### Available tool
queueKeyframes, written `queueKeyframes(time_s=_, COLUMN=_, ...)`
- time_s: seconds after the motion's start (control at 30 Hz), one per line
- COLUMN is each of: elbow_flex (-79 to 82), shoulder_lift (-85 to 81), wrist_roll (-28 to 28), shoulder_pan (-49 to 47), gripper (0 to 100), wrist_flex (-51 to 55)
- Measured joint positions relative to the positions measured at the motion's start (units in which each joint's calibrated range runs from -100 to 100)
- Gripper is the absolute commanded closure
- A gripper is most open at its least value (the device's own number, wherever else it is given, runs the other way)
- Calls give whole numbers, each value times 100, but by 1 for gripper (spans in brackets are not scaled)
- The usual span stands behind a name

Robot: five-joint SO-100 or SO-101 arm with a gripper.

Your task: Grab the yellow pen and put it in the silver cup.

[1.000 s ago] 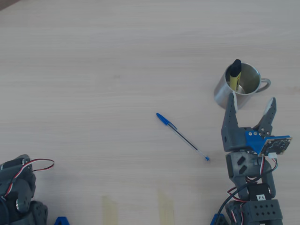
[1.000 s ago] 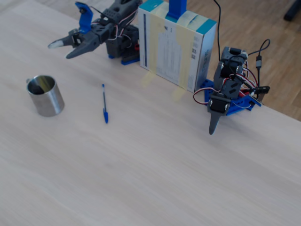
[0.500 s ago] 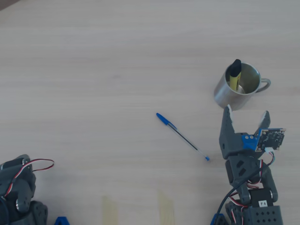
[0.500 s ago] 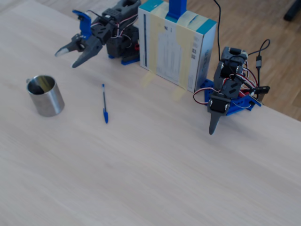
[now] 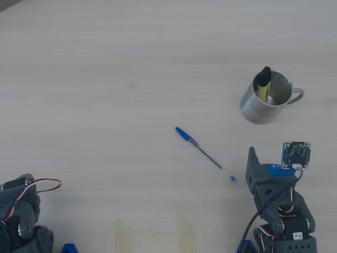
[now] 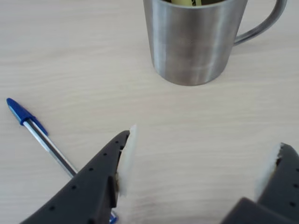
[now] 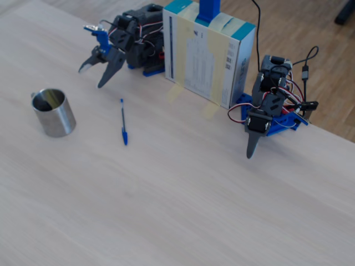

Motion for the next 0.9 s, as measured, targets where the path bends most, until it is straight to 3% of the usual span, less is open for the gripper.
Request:
queueKeyframes(time_s=0.57, elbow_flex=0, shoulder_lift=0, wrist_roll=0, shoulder_pan=0, gripper=60, wrist_flex=2497)
queueKeyframes(time_s=0.9, elbow_flex=0, shoulder_lift=-83, wrist_roll=36, shoulder_pan=-25, gripper=60, wrist_flex=2690)
